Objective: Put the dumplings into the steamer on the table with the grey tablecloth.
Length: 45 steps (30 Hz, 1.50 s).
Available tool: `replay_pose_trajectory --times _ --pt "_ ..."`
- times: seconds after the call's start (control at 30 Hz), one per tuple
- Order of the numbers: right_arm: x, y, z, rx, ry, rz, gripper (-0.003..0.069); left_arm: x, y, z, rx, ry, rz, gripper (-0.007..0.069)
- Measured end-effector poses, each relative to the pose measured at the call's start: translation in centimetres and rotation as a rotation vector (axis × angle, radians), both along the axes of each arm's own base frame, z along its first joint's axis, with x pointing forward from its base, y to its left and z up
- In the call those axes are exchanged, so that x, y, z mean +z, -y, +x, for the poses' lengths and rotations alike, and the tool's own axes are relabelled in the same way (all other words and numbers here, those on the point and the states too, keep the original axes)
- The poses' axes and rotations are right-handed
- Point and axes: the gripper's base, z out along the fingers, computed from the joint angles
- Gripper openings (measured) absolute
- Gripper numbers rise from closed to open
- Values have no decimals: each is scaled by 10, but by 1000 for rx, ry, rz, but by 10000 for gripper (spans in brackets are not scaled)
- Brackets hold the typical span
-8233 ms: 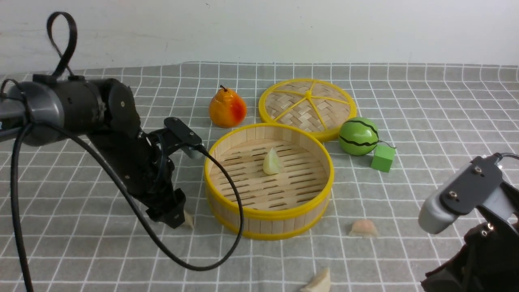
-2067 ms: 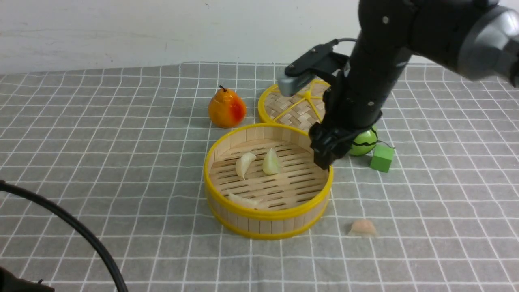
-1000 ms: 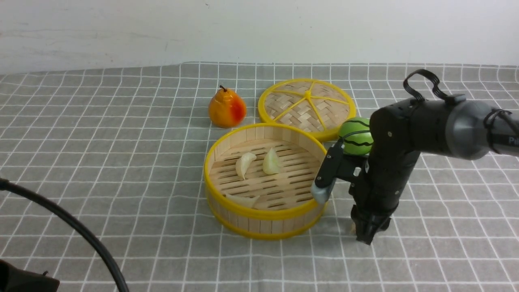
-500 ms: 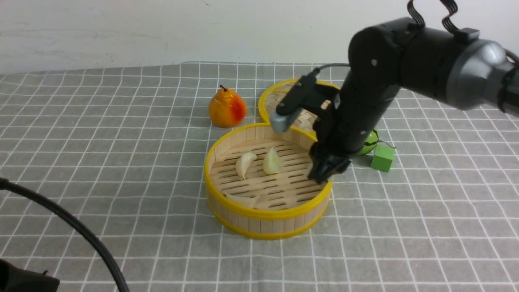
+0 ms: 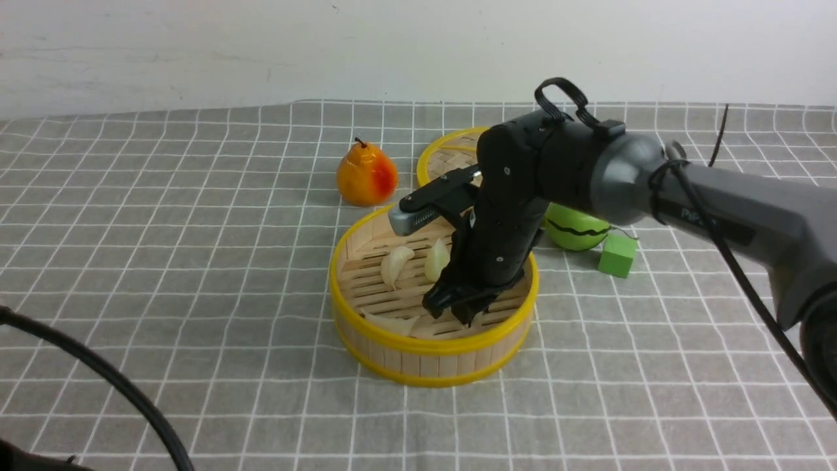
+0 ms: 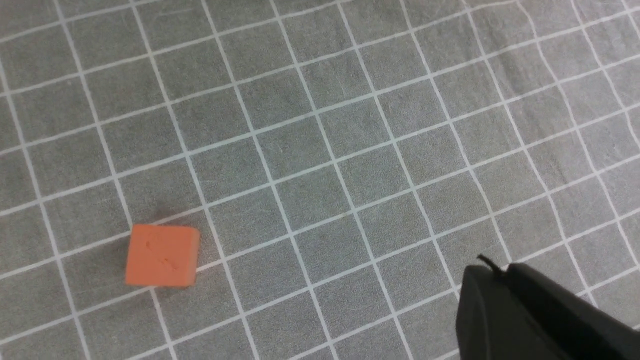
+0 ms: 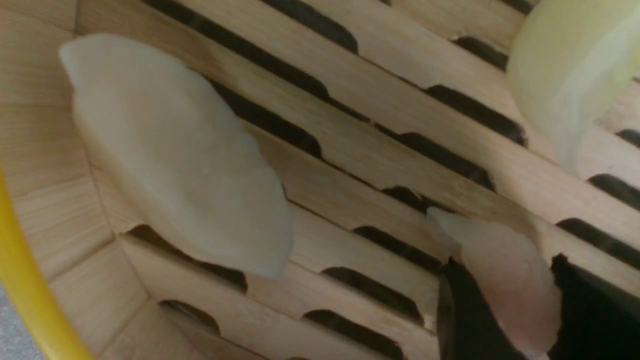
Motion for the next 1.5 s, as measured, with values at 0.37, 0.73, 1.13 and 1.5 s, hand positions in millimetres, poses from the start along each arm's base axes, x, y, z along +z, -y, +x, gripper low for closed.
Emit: replay_pose_trajectory --times 0.37,0.73,1.13,1.5 --pt "80 9 -21 -30 68 99 446 -30 -27 -56 50 304 -245 39" --pt "171 53 -120 74 269 365 1 -31 -37 -69 79 468 -343 54" --pt "196 127 -237 77 661 597 -19 -31 -37 -69 81 469 -344 68" --pt "200 170 -306 73 835 704 -15 -31 -37 -69 82 470 -342 80"
